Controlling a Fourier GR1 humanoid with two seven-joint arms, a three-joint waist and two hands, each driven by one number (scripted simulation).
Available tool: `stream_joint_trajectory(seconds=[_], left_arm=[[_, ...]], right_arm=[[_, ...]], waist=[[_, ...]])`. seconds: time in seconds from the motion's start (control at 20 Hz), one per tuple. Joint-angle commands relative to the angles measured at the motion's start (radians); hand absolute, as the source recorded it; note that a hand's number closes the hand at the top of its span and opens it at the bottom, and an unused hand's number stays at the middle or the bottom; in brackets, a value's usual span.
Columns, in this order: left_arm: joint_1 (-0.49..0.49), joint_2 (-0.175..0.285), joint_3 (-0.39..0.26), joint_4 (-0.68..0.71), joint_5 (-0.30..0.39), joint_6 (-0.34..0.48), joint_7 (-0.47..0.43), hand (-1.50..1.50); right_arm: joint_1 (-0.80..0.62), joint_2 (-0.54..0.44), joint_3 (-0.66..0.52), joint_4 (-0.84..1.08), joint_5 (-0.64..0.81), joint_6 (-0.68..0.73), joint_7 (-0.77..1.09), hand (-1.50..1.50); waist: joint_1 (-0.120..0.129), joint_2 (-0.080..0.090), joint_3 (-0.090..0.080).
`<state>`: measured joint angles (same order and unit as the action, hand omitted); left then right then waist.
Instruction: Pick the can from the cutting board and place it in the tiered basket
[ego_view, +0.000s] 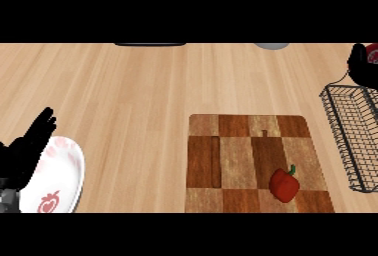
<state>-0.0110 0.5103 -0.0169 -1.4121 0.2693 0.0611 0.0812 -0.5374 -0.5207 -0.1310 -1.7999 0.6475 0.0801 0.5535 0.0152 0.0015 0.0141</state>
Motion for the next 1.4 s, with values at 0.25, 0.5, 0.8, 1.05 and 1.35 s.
stream_joint_trajectory(seconds=[0.25,0.5,0.8,1.05,1.35], left_arm=[[0.073,-0.024,-0.037,0.021,-0.023,0.011,0.043,0.00],[0.051,-0.063,-0.052,0.015,-0.040,0.035,0.054,0.00],[0.033,-0.022,-0.010,0.019,-0.011,-0.007,0.087,0.00],[0.023,-0.026,0.010,0.091,-0.011,-0.035,0.028,0.00],[0.046,-0.042,0.000,0.024,-0.018,-0.003,0.056,0.00]], right_arm=[[-0.022,-0.316,0.063,0.185,0.200,0.087,-0.273,1.50],[-0.130,-0.351,0.048,0.378,0.214,0.049,-0.406,1.50],[-0.153,-0.371,0.105,0.461,0.266,0.073,-0.497,1.50],[-0.213,-0.346,0.110,0.551,0.249,0.198,-0.443,1.50],[-0.173,-0.332,0.104,0.699,0.260,0.320,-0.340,-1.50]], waist=[[0.011,0.005,-0.014],[0.016,0.006,-0.014],[0.006,0.003,-0.014],[0.000,0.004,-0.016],[0.002,0.003,-0.015]])
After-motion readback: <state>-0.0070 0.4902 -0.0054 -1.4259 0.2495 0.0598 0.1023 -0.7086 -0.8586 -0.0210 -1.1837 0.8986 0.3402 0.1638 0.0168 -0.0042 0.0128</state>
